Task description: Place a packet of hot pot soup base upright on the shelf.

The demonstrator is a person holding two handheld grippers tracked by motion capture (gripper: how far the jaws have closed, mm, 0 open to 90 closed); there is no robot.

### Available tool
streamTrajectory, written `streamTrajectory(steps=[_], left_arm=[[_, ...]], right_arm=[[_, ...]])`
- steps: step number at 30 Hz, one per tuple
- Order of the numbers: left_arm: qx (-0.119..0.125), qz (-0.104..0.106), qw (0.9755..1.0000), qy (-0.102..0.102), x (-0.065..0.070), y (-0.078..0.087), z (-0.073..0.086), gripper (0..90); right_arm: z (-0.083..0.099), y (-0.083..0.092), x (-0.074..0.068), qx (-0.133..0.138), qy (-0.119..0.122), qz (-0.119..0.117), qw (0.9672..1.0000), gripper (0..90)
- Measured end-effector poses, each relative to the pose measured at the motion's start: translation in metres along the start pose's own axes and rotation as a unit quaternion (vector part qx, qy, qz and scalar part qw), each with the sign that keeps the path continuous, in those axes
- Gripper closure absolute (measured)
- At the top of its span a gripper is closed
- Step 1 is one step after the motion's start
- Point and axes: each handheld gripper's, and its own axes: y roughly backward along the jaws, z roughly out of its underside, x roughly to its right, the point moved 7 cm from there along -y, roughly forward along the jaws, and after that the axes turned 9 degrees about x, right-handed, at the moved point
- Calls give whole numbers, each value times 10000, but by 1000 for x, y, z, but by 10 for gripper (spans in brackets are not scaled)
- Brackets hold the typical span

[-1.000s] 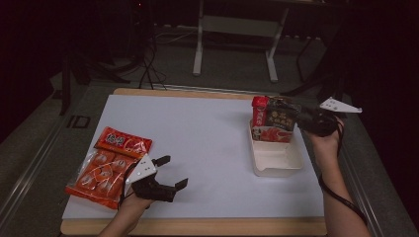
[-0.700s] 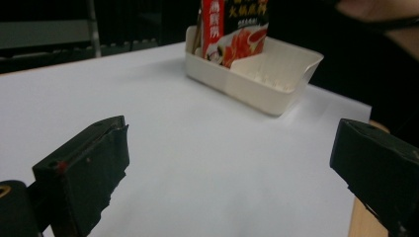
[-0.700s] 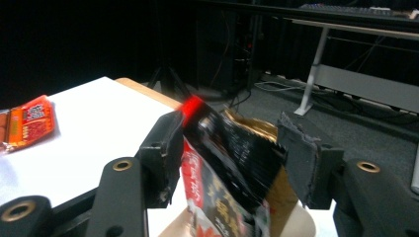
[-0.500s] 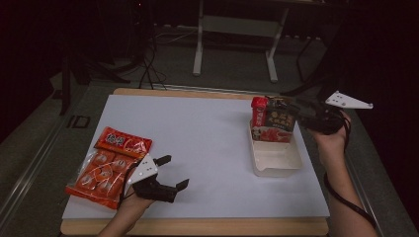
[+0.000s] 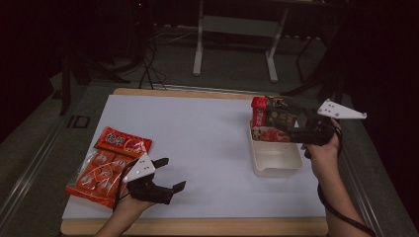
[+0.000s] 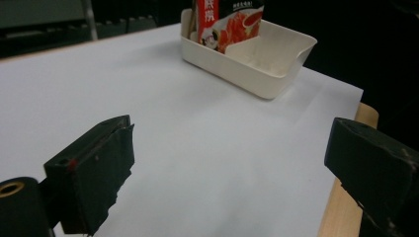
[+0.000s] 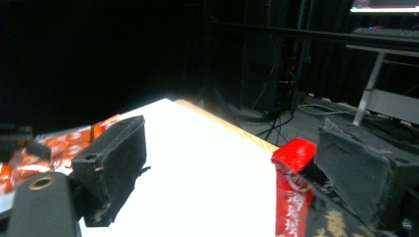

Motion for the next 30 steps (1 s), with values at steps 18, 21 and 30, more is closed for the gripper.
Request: streamTrajectory(steps=[18,21,30], left_arm=[[-115,-640,9979,-42,-26,40,-7,189],[-147,-740,9971,-110,-31,46,-6,189],[-123,-1279,9916,-136,-56,81,-2,282]], right_arm=[[49,8,-54,-314,16,-604,9977,171],[53,9,-57,-302,112,-620,9976,164],[63,20,-67,-490,-58,-622,9968,132]])
